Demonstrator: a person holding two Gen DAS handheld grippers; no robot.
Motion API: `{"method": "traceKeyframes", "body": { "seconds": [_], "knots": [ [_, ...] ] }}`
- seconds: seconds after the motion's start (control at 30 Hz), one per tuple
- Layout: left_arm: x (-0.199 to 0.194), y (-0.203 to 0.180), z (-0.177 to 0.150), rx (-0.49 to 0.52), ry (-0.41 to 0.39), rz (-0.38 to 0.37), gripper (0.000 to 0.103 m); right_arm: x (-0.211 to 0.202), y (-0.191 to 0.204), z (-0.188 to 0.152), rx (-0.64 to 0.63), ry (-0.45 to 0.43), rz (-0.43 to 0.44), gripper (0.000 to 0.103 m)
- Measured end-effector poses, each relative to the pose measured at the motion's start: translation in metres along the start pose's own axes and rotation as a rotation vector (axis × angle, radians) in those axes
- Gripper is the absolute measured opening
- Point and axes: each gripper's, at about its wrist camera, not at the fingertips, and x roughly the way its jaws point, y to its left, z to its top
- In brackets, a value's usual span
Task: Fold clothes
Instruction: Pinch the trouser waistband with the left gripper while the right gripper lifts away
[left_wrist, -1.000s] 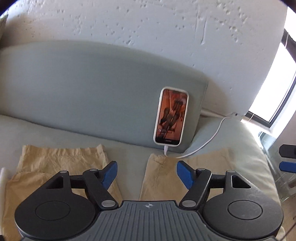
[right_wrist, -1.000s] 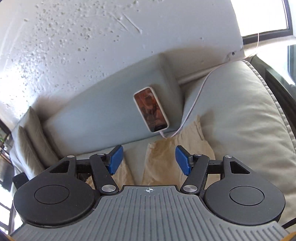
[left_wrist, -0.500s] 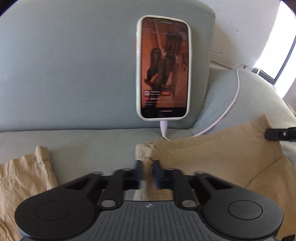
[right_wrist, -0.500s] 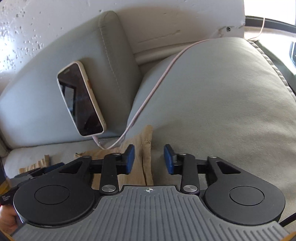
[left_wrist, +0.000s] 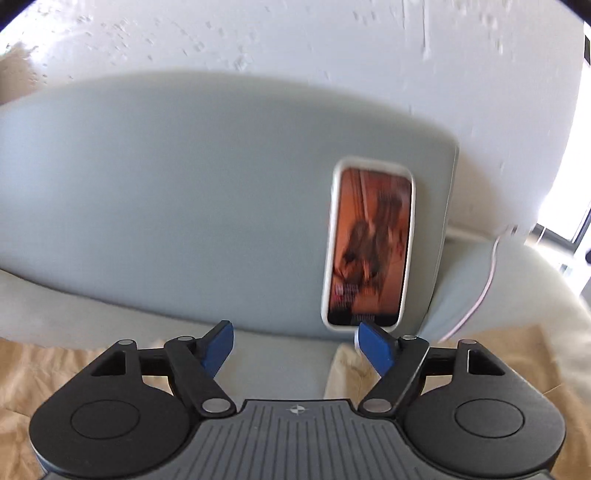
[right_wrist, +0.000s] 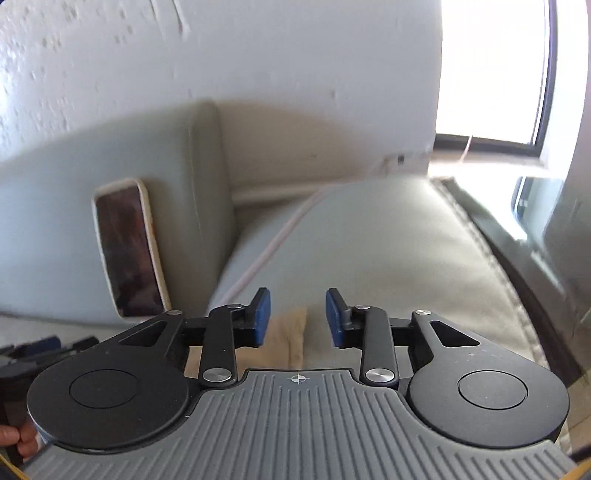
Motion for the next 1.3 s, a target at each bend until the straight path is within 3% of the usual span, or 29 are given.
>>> {"method": "traceKeyframes", "body": {
  "seconds": [0.03, 0.07, 0.1, 0.13, 0.23, 0.37, 0.53, 0.7, 0.87, 1.07, 1.17, 1.3],
  "knots": [
    [-0.01, 0.008, 0.005, -0.013, -0.011, 0.003, 0.075, -0.012, 0.007, 0.009, 0.004, -0.078, 0.009, 0.06],
    [-0.017, 0.016, 0.008, -0.027, -0.019, 0.003, 0.075, -0.023, 0.015, 0.018, 0.013, -0.16, 0.023, 0.087],
    [-0.022, 0.023, 0.009, -0.044, -0.022, 0.004, 0.076, -0.029, 0.024, 0.026, 0.027, -0.234, 0.04, 0.101],
    [-0.025, 0.029, 0.01, -0.057, -0.024, 0.001, 0.076, -0.029, 0.033, 0.033, 0.049, -0.28, 0.066, 0.103],
    [-0.027, 0.047, 0.008, -0.09, -0.023, -0.007, 0.076, 0.002, 0.058, 0.04, 0.14, -0.29, 0.143, 0.103],
    [-0.028, 0.071, 0.002, -0.112, -0.029, -0.005, 0.076, 0.064, 0.092, 0.021, 0.134, -0.407, 0.241, 0.103],
    [-0.009, 0.093, -0.005, -0.185, -0.011, -0.015, 0.075, 0.116, 0.127, -0.014, 0.058, -0.64, 0.317, 0.103],
    [0.004, 0.098, -0.008, -0.204, -0.016, -0.039, 0.075, 0.154, 0.14, -0.029, 0.098, -0.718, 0.443, 0.103],
    [-0.002, 0.097, -0.01, -0.207, -0.022, -0.04, 0.075, 0.165, 0.148, -0.036, 0.061, -0.806, 0.442, 0.103],
    [-0.026, 0.086, -0.002, -0.202, -0.037, -0.031, 0.074, 0.119, 0.142, 0.007, 0.06, -0.899, 0.427, 0.103],
    [-0.063, 0.067, 0.005, -0.171, -0.043, -0.035, 0.075, 0.062, 0.127, 0.032, 0.112, -0.913, 0.432, 0.103],
    [-0.133, 0.027, 0.009, -0.055, -0.011, -0.02, 0.076, -0.038, 0.096, 0.056, 0.119, -0.892, 0.444, 0.103]
  ]
}}
